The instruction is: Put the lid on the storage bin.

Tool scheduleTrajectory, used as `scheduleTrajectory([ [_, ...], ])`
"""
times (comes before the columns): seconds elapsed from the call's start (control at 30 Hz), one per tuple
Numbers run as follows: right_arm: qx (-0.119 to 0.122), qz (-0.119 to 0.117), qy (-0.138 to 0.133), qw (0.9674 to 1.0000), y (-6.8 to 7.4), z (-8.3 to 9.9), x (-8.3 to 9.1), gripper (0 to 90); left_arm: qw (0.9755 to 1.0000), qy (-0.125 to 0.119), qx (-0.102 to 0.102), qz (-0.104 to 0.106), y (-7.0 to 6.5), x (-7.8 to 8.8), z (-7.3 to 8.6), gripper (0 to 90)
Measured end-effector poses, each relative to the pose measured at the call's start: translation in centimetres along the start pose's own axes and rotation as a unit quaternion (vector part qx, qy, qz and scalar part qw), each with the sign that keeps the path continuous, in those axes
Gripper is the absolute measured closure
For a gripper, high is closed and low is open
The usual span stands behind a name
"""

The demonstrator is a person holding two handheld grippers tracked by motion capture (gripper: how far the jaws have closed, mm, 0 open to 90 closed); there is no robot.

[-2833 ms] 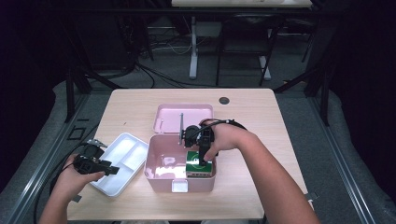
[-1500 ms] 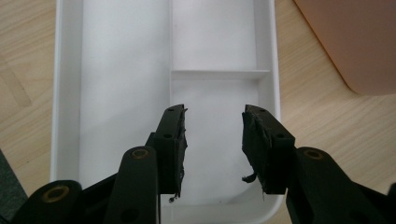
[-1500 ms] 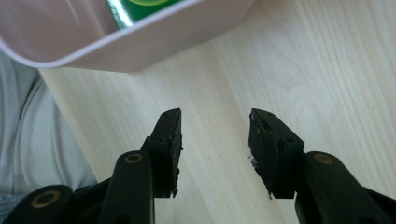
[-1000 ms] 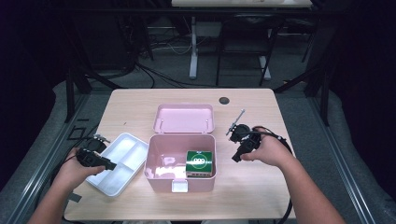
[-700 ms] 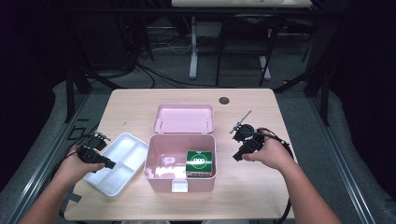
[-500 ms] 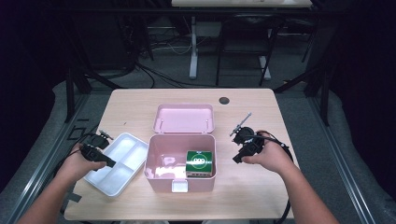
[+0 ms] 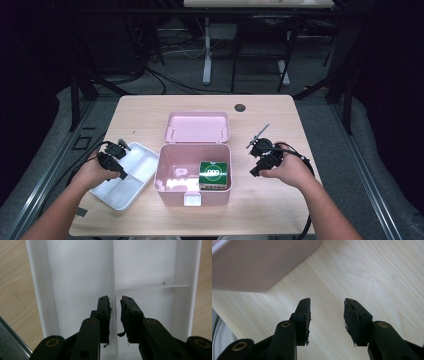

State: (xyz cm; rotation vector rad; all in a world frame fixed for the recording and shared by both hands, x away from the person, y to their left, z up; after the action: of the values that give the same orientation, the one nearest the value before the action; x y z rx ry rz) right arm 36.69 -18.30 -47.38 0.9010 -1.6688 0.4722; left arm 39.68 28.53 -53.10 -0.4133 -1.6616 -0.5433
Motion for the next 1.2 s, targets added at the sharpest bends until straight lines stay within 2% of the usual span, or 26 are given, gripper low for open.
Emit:
scheduleTrajectory([
  [0.1, 0.0, -0.002, 0.004, 1.0, -0.1, 0.2, 0.1, 56.5, 1.0, 0.005, 0.0, 0.0, -0.1, -0.3, -0.1, 79.5],
  [0.27, -0.005, -0.001, -0.008, 1.0, -0.4, 0.4, 0.2, 56.2, 0.9999, 0.009, 0.003, 0.003, -0.1, -0.6, -0.4, 81.3],
  [0.37, -0.006, -0.001, 0.0, 1.0, -0.5, 0.5, 0.3, 56.2, 0.9998, 0.016, 0.006, 0.005, -0.1, -0.8, -0.5, 82.6],
  [0.53, -0.009, 0.002, -0.004, 1.0, -0.7, 0.7, 0.2, 56.2, 0.9997, 0.024, 0.007, 0.006, 0.0, -1.1, -0.8, 84.5],
  [0.57, -0.008, 0.002, 0.005, 1.0, -0.7, 0.7, 0.3, 56.2, 0.9996, 0.025, 0.007, 0.007, 0.0, -1.2, -0.8, 84.6],
  [0.6, -0.01, 0.003, -0.003, 0.9999, -0.8, 0.7, 0.2, 56.2, 0.9996, 0.028, 0.008, 0.007, 0.0, -1.2, -0.9, 84.7],
  [0.63, -0.011, 0.0, 0.004, 0.9999, -0.8, 0.7, 0.2, 56.2, 0.9994, 0.03, 0.012, 0.009, 0.0, -1.2, -0.9, 85.1],
  [0.77, -0.012, 0.0, -0.003, 0.9999, -0.9, 0.7, 0.0, 56.2, 0.9993, 0.036, 0.01, 0.01, -0.1, -1.5, -1.1, 86.6],
  [0.87, -0.012, 0.002, 0.004, 0.9999, -1.0, 0.7, 0.1, 56.2, 0.9991, 0.04, 0.008, 0.007, -0.2, -1.7, -1.2, 87.0],
  [0.9, -0.012, 0.002, -0.003, 0.9999, -1.0, 0.8, 0.0, 56.2, 0.9991, 0.041, 0.007, 0.006, -0.3, -1.8, -1.3, 87.1],
  [0.93, -0.011, 0.002, 0.005, 0.9999, -1.0, 0.7, 0.2, 56.2, 0.9991, 0.042, 0.006, 0.004, -0.3, -1.9, -1.3, 87.2],
  [1.0, -0.011, 0.004, -0.003, 0.9999, -1.0, 0.8, 0.2, 56.2, 0.999, 0.044, 0.006, 0.004, -0.2, -2.0, -1.4, 87.2],
  [1.17, -0.013, 0.004, 0.006, 0.9999, -1.2, 0.9, 0.5, 56.2, 0.9987, 0.048, 0.009, 0.01, -0.2, -2.3, -1.4, 87.3],
  [1.2, -0.013, 0.006, -0.001, 0.9999, -1.2, 1.0, 0.4, 56.2, 0.9987, 0.049, 0.01, 0.01, -0.2, -2.3, -1.4, 87.5],
])
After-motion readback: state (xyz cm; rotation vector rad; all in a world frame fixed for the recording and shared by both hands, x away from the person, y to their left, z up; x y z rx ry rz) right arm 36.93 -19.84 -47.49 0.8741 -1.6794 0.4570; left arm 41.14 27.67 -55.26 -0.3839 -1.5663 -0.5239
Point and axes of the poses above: each handheld gripper's, and its own axes: x roughly backward along the jaws, z roughly out of its underside, y roughly to its left, the point moved 1 cm from there along -x, roughly forward along the jaws, and after that the axes turned 8 degrees about -z, right-handed, at the moved point
